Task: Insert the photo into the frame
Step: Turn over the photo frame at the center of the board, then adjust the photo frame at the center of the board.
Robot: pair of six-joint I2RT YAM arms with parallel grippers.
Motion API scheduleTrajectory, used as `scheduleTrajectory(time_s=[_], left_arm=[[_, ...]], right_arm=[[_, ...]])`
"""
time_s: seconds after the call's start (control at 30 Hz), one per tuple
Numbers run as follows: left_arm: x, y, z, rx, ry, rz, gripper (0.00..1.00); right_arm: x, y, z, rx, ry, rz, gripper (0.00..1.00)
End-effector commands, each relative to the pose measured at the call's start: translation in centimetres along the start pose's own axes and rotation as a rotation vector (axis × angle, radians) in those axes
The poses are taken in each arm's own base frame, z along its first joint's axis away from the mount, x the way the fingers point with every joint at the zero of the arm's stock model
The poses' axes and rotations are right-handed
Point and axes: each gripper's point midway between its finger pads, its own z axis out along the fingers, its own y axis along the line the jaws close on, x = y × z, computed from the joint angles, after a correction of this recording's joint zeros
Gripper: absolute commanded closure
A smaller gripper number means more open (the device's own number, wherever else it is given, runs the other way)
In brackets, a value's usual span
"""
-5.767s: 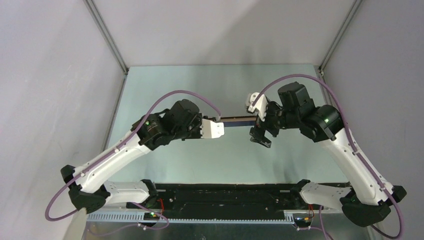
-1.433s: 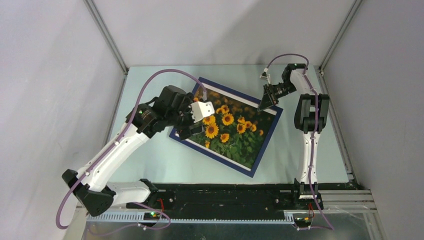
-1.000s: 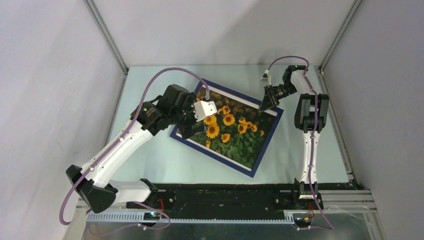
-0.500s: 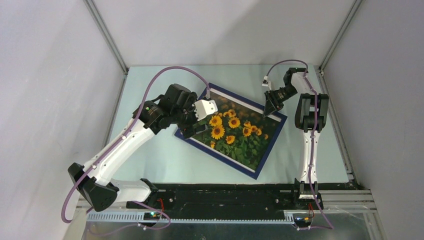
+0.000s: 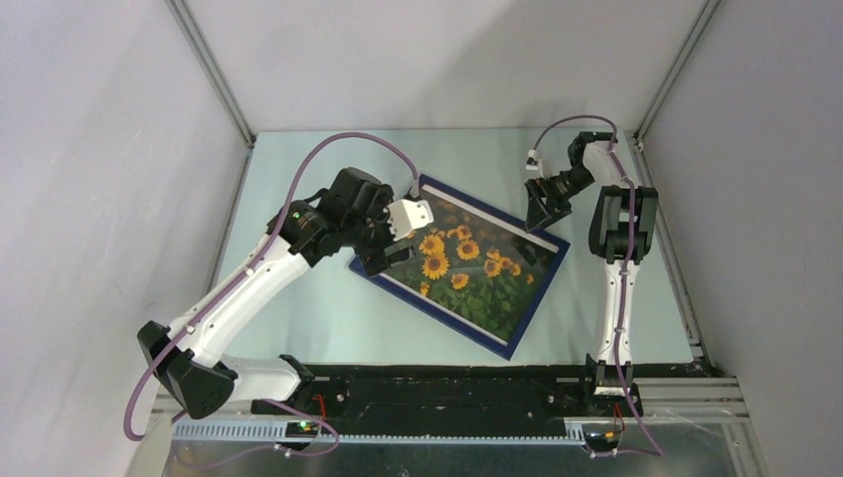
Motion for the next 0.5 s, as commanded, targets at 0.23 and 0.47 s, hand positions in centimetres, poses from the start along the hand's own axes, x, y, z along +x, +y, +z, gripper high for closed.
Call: scheduleTrajectory(time_s=[0.23, 0.47], left_arm=[[0.5, 1.4, 0.3, -0.081, 0.012, -0.068, 0.0], [2.0, 1.5, 0.7, -0.111, 0.021, -0.109, 0.0]], right_arm=[[0.5, 0.0, -5.6, 0.297, -0.112, -0.071, 0.01], [4.1, 1.7, -7.6, 0.471, -0.162, -0.035, 0.01]])
